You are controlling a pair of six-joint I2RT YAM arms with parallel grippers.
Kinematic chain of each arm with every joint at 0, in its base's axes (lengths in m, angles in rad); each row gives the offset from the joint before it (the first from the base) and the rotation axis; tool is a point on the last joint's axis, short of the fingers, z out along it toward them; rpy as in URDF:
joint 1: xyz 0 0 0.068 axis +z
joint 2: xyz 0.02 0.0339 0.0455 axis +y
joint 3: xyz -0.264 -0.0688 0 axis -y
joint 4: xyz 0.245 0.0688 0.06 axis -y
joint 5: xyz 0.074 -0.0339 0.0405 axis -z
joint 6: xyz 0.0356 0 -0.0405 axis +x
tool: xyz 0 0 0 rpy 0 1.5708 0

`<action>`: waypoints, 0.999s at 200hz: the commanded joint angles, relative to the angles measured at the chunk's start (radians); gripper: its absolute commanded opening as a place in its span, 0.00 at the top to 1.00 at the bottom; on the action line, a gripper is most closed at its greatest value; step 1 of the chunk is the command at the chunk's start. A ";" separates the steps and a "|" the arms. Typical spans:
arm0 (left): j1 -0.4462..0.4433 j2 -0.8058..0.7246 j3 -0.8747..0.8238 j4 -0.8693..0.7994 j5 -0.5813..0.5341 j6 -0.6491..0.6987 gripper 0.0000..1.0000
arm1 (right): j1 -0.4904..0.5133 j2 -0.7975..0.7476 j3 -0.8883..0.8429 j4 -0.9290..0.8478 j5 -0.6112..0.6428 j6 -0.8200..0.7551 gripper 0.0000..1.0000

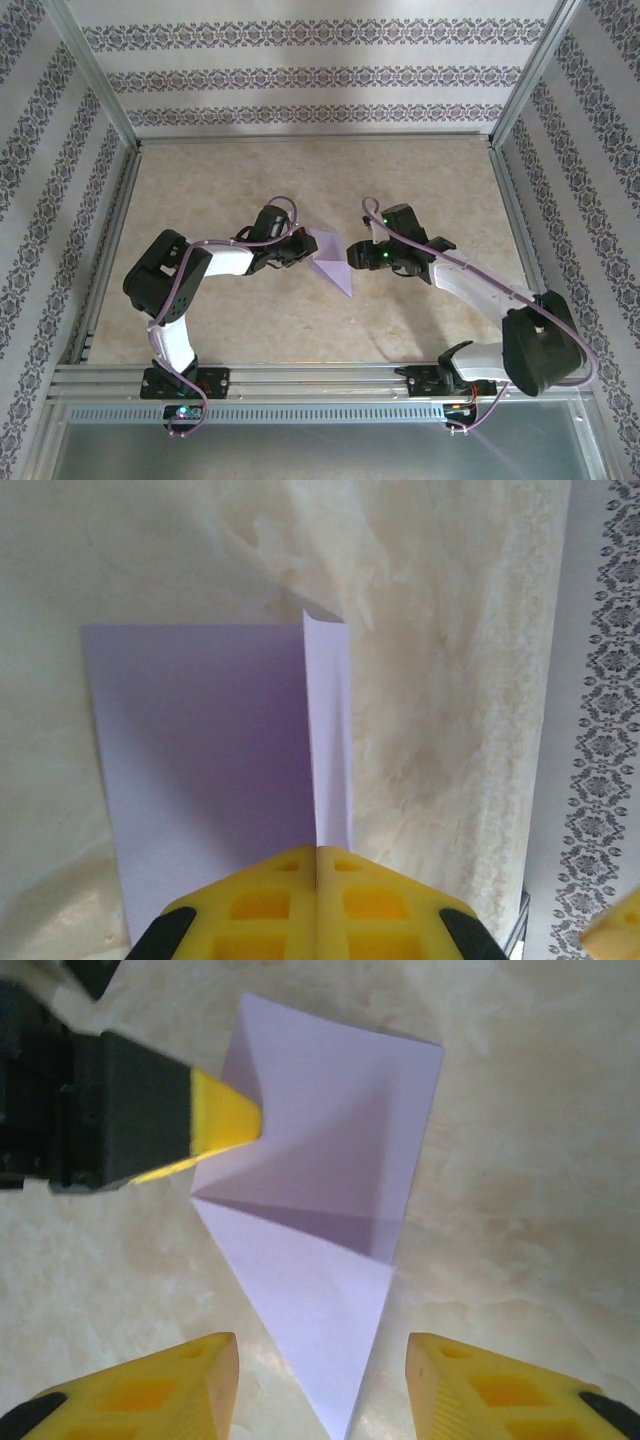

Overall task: Fold a paper plane with a square sheet of paper (fold left side to right side)
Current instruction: Fourth fold the wing at the center of the table.

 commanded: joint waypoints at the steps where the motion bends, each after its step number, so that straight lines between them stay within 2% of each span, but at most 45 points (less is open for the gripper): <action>1: -0.004 -0.036 0.022 0.023 -0.010 -0.034 0.96 | 0.109 -0.038 0.016 -0.098 0.213 -0.026 0.50; 32: -0.013 -0.042 0.028 0.022 -0.007 -0.040 0.96 | 0.289 0.007 0.011 -0.098 0.408 0.015 0.52; 62: -0.016 -0.042 0.039 0.008 -0.005 -0.033 0.96 | 0.390 0.114 0.046 -0.103 0.547 0.026 0.57; 120: -0.019 -0.040 0.046 -0.006 -0.005 -0.031 0.96 | 0.423 0.273 0.119 -0.090 0.621 -0.011 0.59; 200: -0.021 -0.043 0.052 -0.020 -0.005 -0.022 0.96 | 0.451 0.397 0.153 -0.066 0.691 -0.040 0.62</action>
